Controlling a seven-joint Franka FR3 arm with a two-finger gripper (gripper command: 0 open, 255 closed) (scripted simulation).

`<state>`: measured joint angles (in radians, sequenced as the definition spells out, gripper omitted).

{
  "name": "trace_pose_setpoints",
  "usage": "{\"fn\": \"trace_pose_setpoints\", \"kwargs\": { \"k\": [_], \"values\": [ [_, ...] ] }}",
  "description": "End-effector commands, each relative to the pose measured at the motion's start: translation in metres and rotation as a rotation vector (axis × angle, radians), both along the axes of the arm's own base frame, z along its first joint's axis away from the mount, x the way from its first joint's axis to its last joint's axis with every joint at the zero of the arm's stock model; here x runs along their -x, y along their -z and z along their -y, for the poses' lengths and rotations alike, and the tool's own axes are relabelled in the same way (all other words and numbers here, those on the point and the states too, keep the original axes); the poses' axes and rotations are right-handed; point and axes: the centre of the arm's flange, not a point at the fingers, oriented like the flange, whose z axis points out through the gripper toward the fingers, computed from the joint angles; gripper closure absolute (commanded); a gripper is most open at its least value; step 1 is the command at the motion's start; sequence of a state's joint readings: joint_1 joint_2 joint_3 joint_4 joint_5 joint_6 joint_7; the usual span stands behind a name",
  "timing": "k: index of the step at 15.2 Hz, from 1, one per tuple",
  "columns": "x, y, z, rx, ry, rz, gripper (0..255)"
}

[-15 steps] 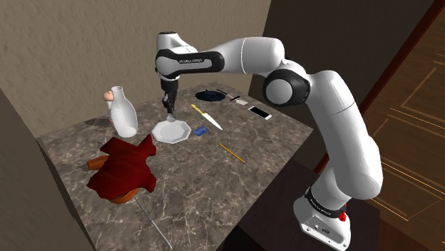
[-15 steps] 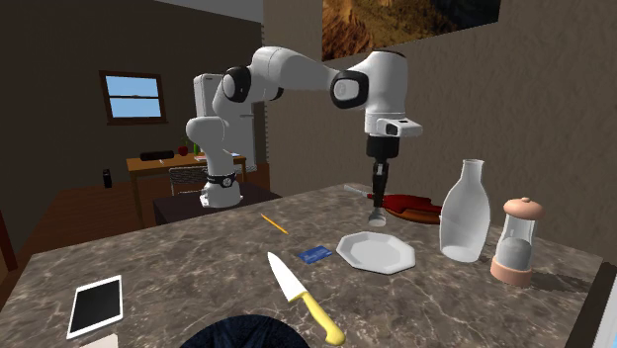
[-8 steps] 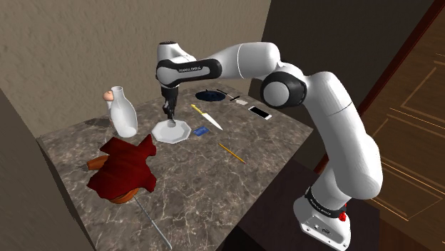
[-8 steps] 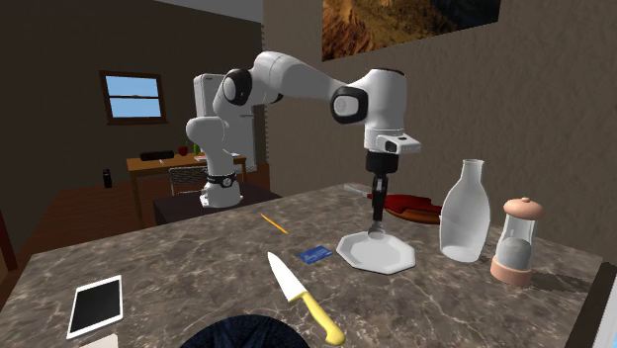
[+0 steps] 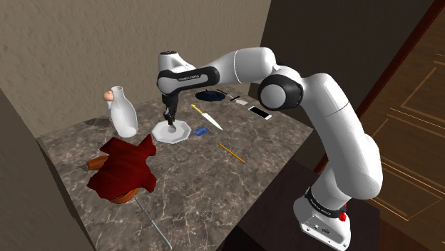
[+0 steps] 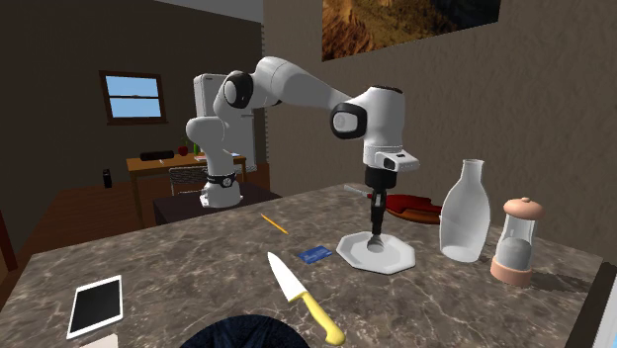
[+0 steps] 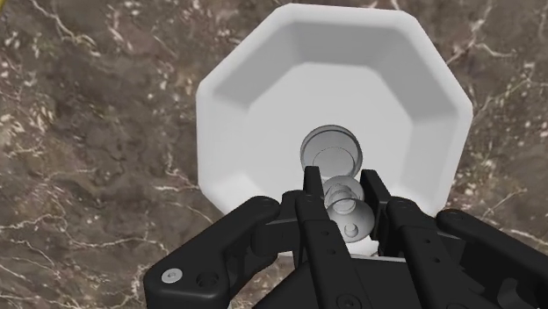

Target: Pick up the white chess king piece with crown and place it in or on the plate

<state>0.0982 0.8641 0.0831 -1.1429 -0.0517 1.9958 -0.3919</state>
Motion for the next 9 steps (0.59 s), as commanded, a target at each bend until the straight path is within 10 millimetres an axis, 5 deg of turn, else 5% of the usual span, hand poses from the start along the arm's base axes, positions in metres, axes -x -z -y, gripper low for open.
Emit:
{"fn": "trace_pose_setpoints", "kwargs": {
  "k": [1, 6, 7, 9],
  "values": [
    [0.0002, 0.0017, -0.0005, 0.0, 0.0, 0.001, 255],
    [0.0002, 0.0017, -0.0005, 0.0, 0.0, 0.001, 255],
    [0.0002, 0.0017, -0.0005, 0.0, 0.0, 0.001, 0],
    [0.0002, 0.0017, -0.0005, 0.0, 0.0, 0.001, 0]
  ]
}}
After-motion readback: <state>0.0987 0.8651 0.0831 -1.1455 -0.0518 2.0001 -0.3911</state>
